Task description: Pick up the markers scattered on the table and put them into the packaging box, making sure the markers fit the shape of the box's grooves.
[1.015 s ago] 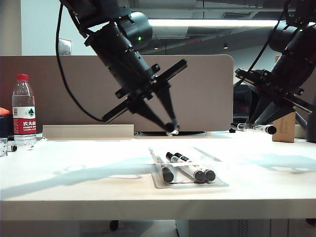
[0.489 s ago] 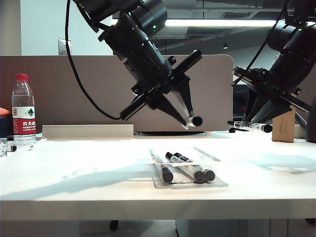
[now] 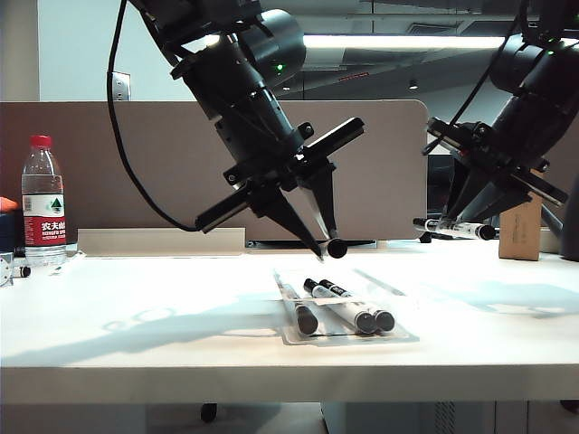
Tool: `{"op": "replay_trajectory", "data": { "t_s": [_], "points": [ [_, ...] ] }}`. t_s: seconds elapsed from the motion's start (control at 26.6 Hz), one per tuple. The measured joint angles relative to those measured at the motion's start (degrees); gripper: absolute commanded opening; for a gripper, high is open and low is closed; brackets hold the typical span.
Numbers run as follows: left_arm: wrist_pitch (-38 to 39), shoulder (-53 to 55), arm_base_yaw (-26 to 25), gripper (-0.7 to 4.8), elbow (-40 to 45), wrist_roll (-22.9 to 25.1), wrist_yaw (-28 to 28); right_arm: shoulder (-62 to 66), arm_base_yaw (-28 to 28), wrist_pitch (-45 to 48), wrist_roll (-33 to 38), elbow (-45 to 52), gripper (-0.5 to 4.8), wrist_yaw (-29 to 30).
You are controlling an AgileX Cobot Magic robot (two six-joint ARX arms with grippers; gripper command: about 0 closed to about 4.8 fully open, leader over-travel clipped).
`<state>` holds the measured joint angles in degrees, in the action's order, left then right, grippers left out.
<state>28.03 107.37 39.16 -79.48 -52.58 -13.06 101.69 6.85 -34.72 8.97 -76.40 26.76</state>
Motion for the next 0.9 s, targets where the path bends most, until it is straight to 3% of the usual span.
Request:
{"op": "replay_trajectory", "data": {
  "t_s": [0.15,0.41,0.53,0.79,0.9],
  "points": [
    [1.4,0.0,0.0,1.54,0.0,-0.9,-0.5,-0.5,0.0,0.2,0.0,0.0,-0.08,0.0],
    [1.4,0.0,0.0,1.62,0.0,-1.0,-0.9,-0.5,0.1,0.1,0.0,0.0,-0.08,0.6],
    [1.4,0.0,-0.3,1.62,-0.1,-0.6,-1.3,-0.5,0.2,-0.1,0.0,0.0,-0.09,5.0],
    [1.2,-9.5,-11.6,1.60,-0.1,7.0,-2.8,-0.5,2.6,-4.3,-0.9,0.0,-0.09,10.8],
    [-1.3,-13.9,-17.9,1.49,-0.4,11.0,-6.3,-0.5,6.8,-8.3,-0.9,0.0,-0.09,12.0]
  ]
}}
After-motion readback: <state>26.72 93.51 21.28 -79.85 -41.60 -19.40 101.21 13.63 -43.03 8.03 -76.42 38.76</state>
